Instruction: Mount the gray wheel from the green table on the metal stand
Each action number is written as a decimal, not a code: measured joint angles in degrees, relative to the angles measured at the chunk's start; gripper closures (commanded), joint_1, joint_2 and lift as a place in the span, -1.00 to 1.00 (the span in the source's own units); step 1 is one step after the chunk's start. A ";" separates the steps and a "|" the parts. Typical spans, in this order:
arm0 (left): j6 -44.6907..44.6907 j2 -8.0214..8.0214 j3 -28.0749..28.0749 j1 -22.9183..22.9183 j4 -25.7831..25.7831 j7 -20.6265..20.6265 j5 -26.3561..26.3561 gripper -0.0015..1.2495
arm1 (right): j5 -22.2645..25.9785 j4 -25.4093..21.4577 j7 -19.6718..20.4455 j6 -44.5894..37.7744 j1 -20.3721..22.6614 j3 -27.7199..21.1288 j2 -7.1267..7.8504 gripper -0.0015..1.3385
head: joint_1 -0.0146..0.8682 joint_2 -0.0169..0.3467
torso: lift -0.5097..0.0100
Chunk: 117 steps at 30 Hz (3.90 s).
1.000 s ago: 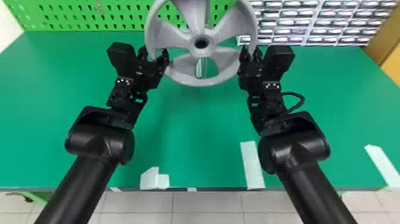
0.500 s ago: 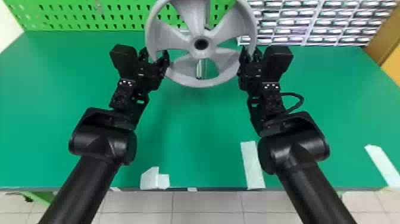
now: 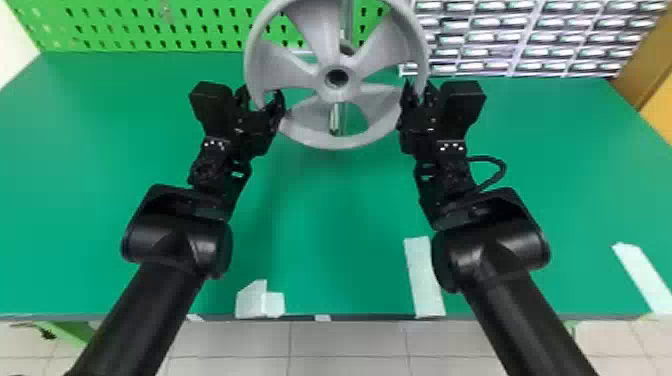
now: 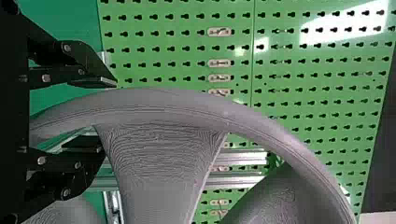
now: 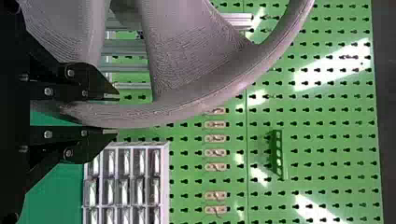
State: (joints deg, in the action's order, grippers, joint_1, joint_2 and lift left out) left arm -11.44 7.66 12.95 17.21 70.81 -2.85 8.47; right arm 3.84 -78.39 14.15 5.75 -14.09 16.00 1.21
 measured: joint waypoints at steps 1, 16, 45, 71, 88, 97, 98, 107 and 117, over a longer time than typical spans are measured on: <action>-0.09 -0.02 0.04 0.09 -0.20 0.00 -0.13 0.20 | -0.12 0.22 0.30 0.17 -0.05 0.04 -0.02 0.71 | 1.00 -0.62 | 0.58; -2.14 -0.19 0.59 1.74 -3.75 0.01 -0.72 0.20 | -1.64 2.83 1.13 1.73 -0.60 0.03 -0.23 0.71 | 1.00 -0.62 | 0.58; -3.55 -0.19 0.61 4.48 -7.14 0.01 -1.32 0.20 | -1.73 6.40 1.15 2.33 -3.39 0.43 -0.18 0.71 | 1.00 -0.62 | 0.58; -5.98 -0.45 1.77 6.58 -11.96 0.01 -1.14 0.20 | -1.73 7.88 1.15 2.33 -4.61 0.19 -0.27 0.71 | 1.00 -0.62 | 0.58; -7.35 -0.54 2.44 8.22 -15.75 0.01 -1.60 0.20 | -1.68 10.00 1.15 3.37 -5.32 0.56 -0.16 0.71 | 1.00 -0.62 | 0.58; -8.68 -0.54 2.72 9.60 -18.10 0.01 -1.71 0.18 | -1.40 11.02 1.18 4.06 -6.00 1.02 -0.15 0.71 | 1.00 -0.62 | 0.58; -8.76 -0.54 2.75 9.75 -18.33 0.01 -1.75 0.18 | -1.37 11.18 1.22 4.15 -6.09 1.08 -0.15 0.71 | 1.00 -0.62 | 0.58; -9.79 -0.51 2.69 10.63 -19.86 0.01 -2.64 0.18 | -1.05 13.30 1.25 5.31 -6.88 1.50 -0.20 0.71 | 1.00 -0.62 | 0.58; -10.22 -0.47 2.44 11.40 -20.68 0.01 -3.21 0.18 | -1.04 14.12 2.16 5.96 -7.42 1.90 -0.31 0.71 | 1.00 -0.62 | 0.58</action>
State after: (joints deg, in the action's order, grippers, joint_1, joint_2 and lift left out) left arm -21.67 7.18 15.39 28.61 50.13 -2.84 5.26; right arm 2.80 -64.27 16.30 11.72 -21.52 17.90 0.90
